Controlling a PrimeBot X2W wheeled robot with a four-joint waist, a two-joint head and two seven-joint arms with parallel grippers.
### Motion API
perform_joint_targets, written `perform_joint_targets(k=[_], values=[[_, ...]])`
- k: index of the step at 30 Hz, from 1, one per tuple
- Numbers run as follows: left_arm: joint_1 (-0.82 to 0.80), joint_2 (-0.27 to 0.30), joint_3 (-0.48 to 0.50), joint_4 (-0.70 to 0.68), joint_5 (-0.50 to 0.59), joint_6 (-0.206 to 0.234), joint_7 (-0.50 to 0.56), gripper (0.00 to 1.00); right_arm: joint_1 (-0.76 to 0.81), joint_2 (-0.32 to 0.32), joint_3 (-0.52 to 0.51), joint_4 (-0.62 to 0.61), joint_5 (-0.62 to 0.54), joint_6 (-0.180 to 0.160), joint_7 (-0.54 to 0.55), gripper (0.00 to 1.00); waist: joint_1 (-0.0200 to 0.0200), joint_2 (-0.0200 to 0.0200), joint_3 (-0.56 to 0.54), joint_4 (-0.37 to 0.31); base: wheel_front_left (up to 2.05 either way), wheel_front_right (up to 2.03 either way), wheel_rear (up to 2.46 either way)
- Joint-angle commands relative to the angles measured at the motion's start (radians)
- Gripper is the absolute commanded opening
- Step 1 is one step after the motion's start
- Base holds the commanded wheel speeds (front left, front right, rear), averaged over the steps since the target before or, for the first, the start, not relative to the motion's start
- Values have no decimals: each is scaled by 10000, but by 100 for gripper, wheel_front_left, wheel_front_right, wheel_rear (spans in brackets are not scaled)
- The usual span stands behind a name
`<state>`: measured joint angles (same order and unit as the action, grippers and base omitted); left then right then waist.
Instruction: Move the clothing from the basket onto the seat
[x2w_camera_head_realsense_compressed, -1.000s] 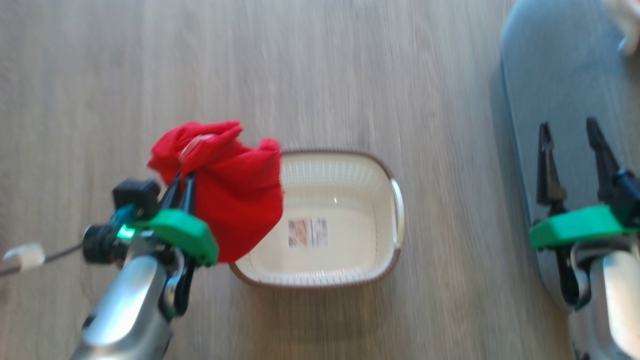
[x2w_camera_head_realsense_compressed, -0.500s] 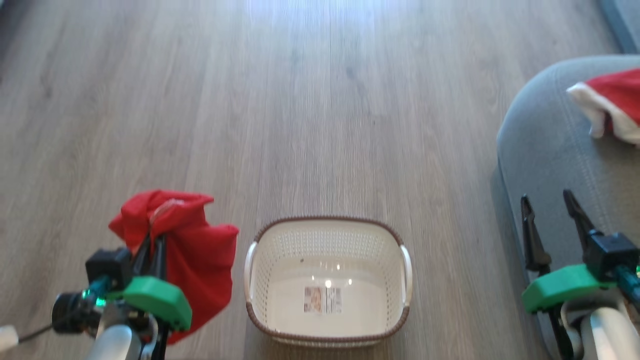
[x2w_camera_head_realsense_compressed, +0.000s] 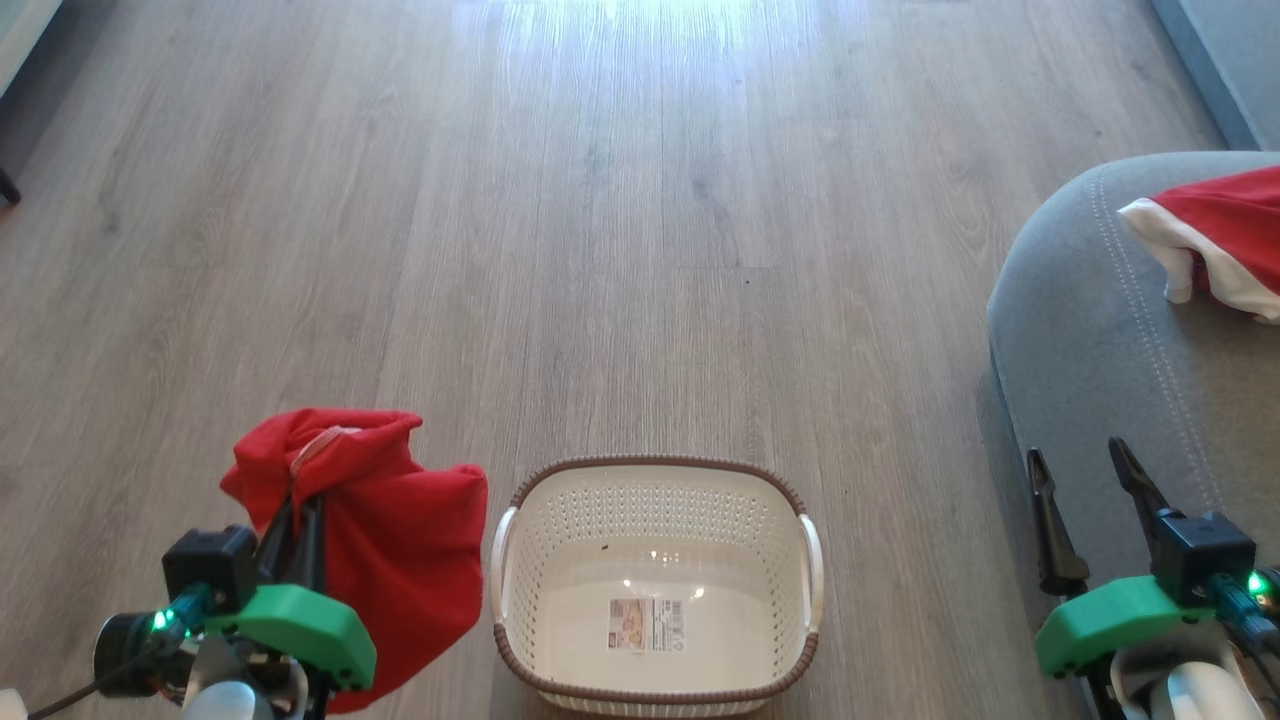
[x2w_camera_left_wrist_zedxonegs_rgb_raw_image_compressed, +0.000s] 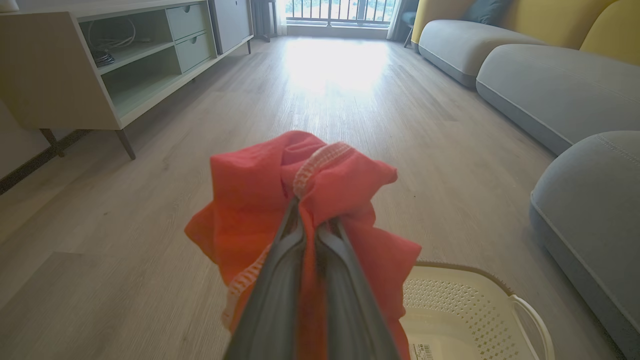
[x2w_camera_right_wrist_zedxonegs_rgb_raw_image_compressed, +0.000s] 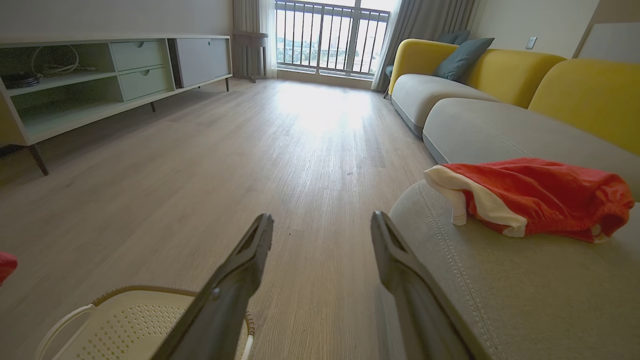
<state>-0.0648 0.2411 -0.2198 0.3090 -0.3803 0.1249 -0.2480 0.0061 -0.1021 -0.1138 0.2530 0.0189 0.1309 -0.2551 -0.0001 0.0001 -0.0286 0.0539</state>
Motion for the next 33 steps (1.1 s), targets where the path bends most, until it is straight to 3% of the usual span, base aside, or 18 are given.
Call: perform_joint_targets(k=[1, 11, 16, 22, 33], values=[[-377, 99, 537, -392, 117, -63, -137, 0, -249, -101, 242, -250, 3, -2, -67, 100, 1, -1, 13, -23, 0, 0, 0], [-356, -53, 650, -359, 289, -230, -137, 0, -257, -66, 208, -251, 18, -2, -67, 100, 1, -1, 66, -85, 0, 0, 0], [-410, -149, 514, -414, 336, -421, -137, 0, -310, -235, 890, -257, 88, -2, -67, 100, 1, -1, 99, -67, 0, 0, 0], [-703, -157, -91, -766, 528, -831, 65, 0, -761, -964, 2928, -508, 679, -2, -67, 100, 1, -1, 128, 24, 0, 0, 0], [-1221, -346, -2091, -2003, 1256, -1862, 1053, 0, -2815, -2426, 7331, -705, 2402, -2, -67, 100, 1, -1, 108, 337, 0, 0, 0]])
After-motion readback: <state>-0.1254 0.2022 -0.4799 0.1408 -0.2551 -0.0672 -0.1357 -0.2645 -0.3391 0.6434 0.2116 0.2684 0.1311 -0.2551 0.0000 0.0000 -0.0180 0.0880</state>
